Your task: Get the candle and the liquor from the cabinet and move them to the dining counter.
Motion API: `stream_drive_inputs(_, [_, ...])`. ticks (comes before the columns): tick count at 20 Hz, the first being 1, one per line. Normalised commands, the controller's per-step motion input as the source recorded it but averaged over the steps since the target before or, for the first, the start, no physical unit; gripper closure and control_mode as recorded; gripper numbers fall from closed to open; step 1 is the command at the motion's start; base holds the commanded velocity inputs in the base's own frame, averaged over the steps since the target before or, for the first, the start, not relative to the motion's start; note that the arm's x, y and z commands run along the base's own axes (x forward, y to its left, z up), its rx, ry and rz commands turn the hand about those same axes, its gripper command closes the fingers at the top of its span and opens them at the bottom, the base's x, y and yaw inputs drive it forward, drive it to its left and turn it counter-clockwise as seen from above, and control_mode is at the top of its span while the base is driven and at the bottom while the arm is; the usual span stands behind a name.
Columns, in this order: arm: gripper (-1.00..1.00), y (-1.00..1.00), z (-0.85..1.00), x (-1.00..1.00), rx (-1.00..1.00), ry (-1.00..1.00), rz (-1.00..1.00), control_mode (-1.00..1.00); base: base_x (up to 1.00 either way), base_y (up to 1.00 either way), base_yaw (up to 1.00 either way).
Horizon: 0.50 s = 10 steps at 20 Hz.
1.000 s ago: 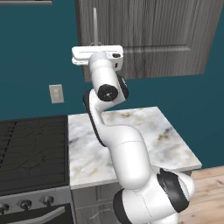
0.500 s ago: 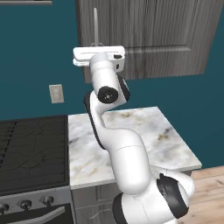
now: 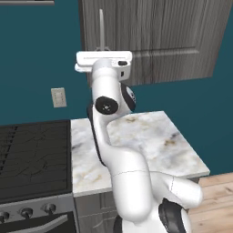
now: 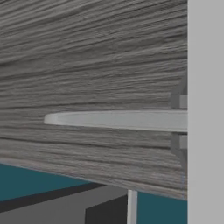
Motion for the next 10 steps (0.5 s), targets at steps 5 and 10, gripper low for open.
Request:
stream_drive_inputs(5, [1.00, -0.24, 0.03, -0.36, 0.00, 0.00, -0.11, -1.00, 0.00, 0.00, 0.00])
stream_drive_inputs(10, [1.00, -0.28, 0.00, -0.37, 0.00, 0.00, -0.09, -1.00, 0.00, 0.00, 0.00])
